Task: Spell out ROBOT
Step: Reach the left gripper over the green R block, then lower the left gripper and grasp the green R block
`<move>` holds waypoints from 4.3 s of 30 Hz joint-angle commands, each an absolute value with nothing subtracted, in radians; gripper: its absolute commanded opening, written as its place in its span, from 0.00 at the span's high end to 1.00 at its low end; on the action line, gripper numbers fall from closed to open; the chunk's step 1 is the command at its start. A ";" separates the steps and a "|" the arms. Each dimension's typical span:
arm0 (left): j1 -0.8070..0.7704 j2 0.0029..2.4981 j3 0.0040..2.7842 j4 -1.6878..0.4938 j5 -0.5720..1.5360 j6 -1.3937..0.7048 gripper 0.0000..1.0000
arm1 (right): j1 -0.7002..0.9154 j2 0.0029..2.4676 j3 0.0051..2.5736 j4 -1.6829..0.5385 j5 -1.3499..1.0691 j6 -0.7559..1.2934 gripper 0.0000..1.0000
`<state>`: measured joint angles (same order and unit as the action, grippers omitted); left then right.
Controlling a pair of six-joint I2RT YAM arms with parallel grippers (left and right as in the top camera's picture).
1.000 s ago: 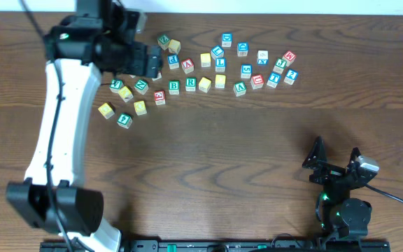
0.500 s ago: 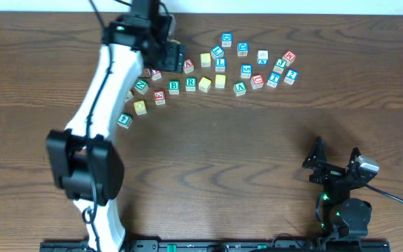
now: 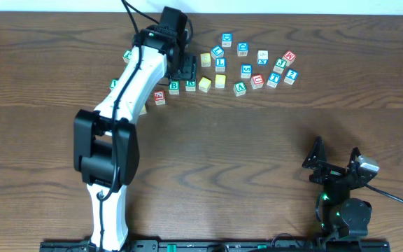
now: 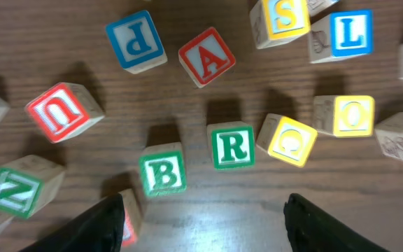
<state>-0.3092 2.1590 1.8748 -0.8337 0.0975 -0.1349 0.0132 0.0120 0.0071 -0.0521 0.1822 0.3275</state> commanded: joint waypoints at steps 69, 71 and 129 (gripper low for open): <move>-0.385 2.317 1.835 -0.692 -0.039 -0.197 0.47 | 0.004 0.009 0.006 -0.056 0.184 0.313 0.01; -0.385 2.317 1.833 -0.690 -0.039 -0.197 0.47 | 0.003 0.008 0.006 -0.056 0.184 0.313 0.01; -0.491 2.013 1.698 -1.066 0.062 -0.369 0.75 | 0.003 0.009 0.006 -0.056 0.184 0.313 0.01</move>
<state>-0.4732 2.0014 1.7386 -1.0790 0.0544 -0.3305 0.0132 0.0120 0.0071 -0.0521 0.1822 0.3275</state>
